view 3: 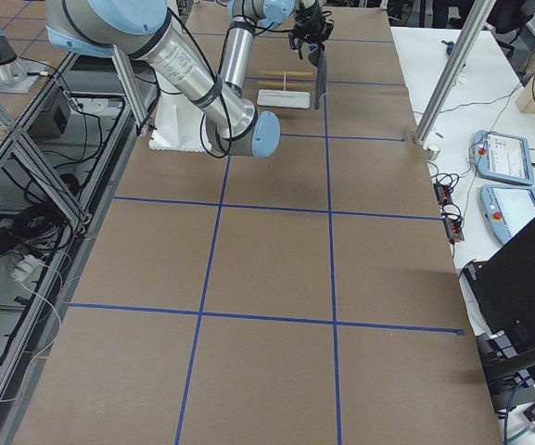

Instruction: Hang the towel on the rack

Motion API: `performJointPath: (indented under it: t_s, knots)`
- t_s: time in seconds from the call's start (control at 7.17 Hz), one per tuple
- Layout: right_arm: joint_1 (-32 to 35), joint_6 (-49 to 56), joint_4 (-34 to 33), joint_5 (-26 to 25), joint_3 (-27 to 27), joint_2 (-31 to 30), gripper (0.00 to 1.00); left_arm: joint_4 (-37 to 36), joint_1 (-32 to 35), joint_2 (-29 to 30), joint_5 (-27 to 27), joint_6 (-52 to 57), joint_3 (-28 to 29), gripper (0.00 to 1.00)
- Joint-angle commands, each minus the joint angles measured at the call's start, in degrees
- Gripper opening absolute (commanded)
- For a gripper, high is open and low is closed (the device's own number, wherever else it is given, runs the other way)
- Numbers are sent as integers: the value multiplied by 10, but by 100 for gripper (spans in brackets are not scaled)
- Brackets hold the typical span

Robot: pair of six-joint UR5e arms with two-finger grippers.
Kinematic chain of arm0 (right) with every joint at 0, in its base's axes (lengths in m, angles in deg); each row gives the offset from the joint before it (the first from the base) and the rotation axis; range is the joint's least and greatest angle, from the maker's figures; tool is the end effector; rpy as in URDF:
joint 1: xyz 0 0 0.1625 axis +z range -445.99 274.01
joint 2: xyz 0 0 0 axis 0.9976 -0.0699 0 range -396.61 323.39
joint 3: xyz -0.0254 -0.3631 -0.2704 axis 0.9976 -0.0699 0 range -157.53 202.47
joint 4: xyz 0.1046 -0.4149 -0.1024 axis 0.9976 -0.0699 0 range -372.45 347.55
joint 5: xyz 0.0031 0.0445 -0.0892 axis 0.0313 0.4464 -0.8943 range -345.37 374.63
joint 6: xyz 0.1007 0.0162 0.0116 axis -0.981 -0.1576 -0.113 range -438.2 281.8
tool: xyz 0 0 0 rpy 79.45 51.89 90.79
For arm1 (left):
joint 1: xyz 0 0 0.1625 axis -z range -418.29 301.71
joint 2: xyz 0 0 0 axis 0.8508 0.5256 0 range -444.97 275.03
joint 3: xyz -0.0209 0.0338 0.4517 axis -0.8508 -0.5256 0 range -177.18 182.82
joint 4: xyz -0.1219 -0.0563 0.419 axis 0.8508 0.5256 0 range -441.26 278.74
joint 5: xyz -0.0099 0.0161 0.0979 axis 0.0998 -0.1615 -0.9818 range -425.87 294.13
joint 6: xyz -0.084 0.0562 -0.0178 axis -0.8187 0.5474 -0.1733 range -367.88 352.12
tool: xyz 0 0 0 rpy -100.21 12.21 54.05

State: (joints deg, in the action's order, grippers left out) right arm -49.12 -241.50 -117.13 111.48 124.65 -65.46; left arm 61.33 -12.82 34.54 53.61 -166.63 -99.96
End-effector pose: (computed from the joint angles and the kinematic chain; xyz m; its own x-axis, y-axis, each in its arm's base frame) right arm -0.4524 -0.4908 -0.0525 -0.3729 0.9091 0.1859 -0.5465 -0.0533 -0.8358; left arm 0.3716 -0.4958 0.1680 -0.2796 -0.8727 -0.4002 0.0447 0.4045 -0.9134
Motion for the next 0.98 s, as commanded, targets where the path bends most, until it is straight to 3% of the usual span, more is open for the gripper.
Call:
performJointPath:
  t_s: [0.0, 0.14, 0.84]
  knots:
    - [0, 1, -1, 0, 0, -2, 0, -4, 0, -2, -4, -5, -7, 11]
    - [0, 1, 0, 0, 0, -3, 0, -3, 0, -3, -3, -5, -7, 0]
    - [1, 11, 0, 1, 5, -8, 0, 0, 2, -6, 3, 4, -10, 0]
